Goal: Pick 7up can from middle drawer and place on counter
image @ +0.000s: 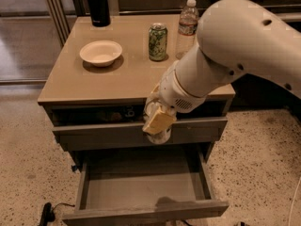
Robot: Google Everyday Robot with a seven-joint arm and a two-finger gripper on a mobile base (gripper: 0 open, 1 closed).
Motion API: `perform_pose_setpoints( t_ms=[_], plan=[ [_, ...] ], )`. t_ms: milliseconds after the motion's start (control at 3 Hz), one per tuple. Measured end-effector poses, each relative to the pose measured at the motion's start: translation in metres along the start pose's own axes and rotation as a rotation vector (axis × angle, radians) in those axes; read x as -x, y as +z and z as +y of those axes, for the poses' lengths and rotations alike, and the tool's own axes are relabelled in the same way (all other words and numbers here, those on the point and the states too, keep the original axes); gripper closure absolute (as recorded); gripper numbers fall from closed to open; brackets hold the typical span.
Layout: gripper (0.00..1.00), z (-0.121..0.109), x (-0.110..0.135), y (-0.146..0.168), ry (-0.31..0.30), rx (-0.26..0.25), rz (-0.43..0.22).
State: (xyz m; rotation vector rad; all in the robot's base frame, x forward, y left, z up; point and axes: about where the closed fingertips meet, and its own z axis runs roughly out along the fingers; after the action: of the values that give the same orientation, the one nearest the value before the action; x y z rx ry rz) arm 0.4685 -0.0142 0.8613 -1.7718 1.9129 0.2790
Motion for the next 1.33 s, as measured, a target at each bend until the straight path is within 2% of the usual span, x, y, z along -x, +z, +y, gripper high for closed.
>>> perform_pose_setpoints(
  t_ms=[333,667,1333],
  plan=[
    [1.0,-0.031,0.016,-0.02,0.024,0.009,0.03],
    [1.0,-0.052,0.025,-0.032,0.038,0.011,0.048],
    [1.0,-0.102,0.042,-0.03,0.052,-0.052,0.035]
  ],
)
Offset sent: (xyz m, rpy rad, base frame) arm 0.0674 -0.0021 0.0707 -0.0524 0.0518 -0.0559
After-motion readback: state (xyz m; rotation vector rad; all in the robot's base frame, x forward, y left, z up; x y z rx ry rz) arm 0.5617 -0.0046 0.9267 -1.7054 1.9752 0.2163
